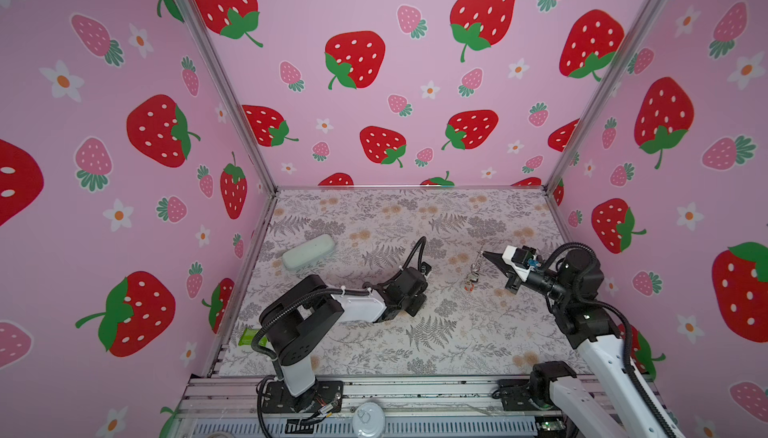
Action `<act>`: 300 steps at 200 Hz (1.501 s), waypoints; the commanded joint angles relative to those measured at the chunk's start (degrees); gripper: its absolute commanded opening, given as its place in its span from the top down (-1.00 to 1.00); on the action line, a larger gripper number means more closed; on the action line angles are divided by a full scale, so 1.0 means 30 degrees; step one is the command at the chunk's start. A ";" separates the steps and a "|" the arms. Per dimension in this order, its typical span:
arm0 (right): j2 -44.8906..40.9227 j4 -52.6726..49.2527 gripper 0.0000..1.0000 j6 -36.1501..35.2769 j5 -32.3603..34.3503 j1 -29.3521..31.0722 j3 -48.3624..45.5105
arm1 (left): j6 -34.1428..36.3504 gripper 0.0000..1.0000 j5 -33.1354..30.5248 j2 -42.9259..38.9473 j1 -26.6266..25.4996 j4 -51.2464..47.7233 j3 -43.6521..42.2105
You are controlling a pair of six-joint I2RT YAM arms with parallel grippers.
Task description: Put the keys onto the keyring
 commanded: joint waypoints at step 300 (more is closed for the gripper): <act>0.7610 0.5663 1.00 0.2086 -0.3320 0.3381 0.0991 | 1.3662 1.00 0.8564 -0.7899 0.3315 -0.4013 0.4605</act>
